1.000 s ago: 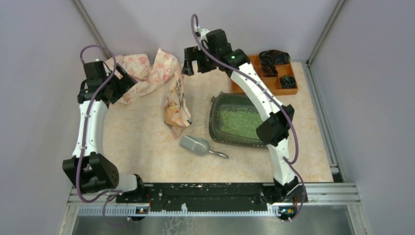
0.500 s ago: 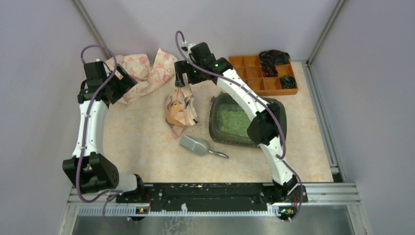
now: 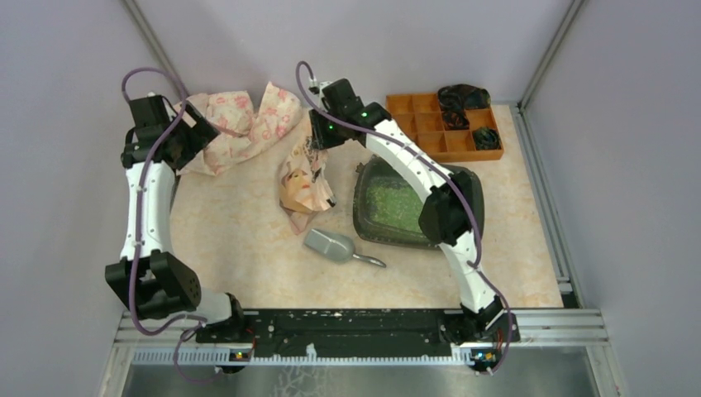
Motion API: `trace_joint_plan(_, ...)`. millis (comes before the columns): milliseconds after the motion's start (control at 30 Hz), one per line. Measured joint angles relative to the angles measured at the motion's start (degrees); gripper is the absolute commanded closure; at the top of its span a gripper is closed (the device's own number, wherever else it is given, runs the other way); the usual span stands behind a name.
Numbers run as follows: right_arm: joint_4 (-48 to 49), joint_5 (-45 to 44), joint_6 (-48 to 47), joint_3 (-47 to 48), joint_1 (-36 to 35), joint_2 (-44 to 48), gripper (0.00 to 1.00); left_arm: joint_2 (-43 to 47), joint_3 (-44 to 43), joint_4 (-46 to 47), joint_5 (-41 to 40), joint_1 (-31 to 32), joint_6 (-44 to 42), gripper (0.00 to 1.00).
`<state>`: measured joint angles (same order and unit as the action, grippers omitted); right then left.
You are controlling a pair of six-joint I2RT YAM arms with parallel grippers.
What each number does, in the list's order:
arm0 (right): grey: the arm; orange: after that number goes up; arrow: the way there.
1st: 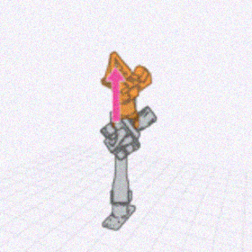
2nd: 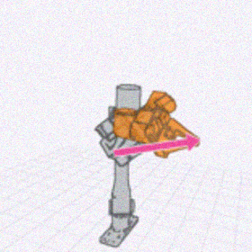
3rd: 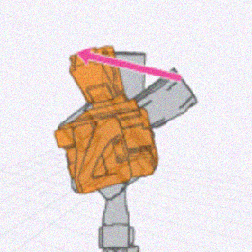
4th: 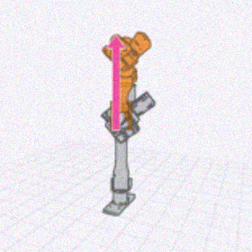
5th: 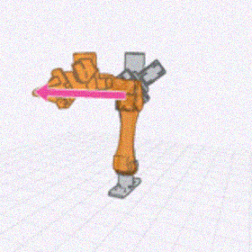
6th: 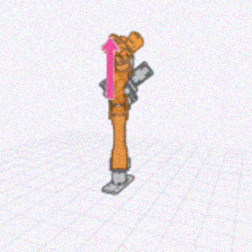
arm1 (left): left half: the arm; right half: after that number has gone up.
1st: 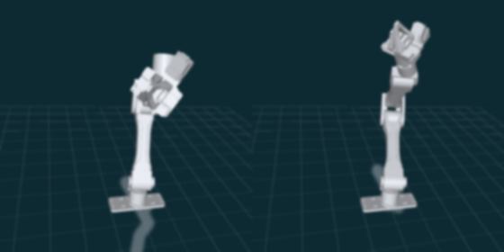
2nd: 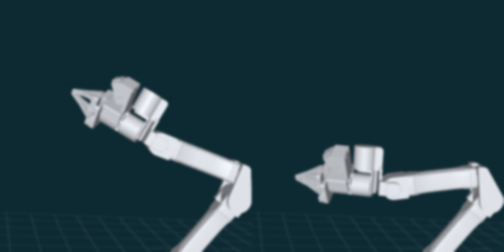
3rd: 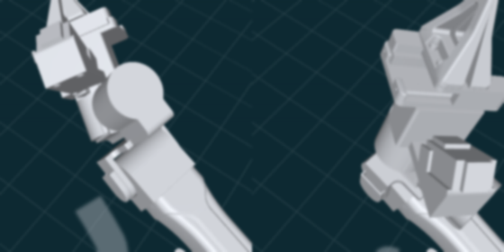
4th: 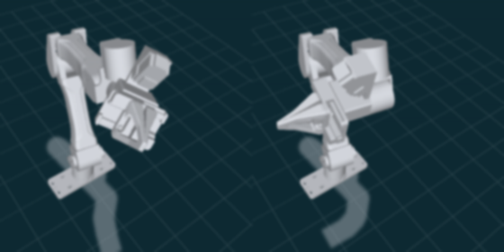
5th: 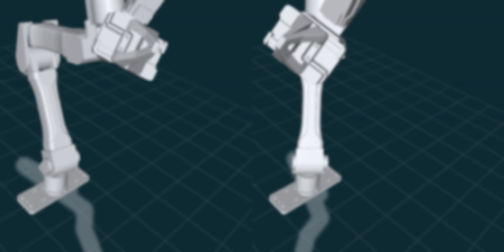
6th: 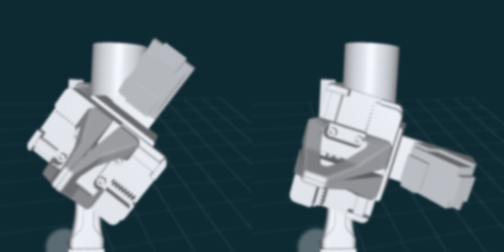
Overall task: Fill the litter box with clean litter
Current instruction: Close the cat litter bag at the center of the board.
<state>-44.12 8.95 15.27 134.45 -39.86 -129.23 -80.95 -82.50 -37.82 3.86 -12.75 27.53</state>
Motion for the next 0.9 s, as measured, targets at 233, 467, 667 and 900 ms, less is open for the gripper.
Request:
trace_joint_plan(233,2.69,3.19,0.39,-1.84,0.57,0.74,1.0,-0.42,-0.92,0.31,0.02,-0.55,0.09,0.01)
trace_joint_plan(467,20.06,19.06,12.17,-13.0,2.54,3.87,1.0,1.53,5.79,1.05,3.61,-0.52,0.31,0.01)
trace_joint_plan(667,46.29,29.99,31.63,-27.63,3.52,4.37,1.0,3.72,12.13,2.19,7.17,-0.15,0.44,0.01)
trace_joint_plan(900,79.23,35.87,57.66,-37.79,3.5,1.2,0.99,4.39,14.86,4.52,9.25,3.48,2.1,0.01)
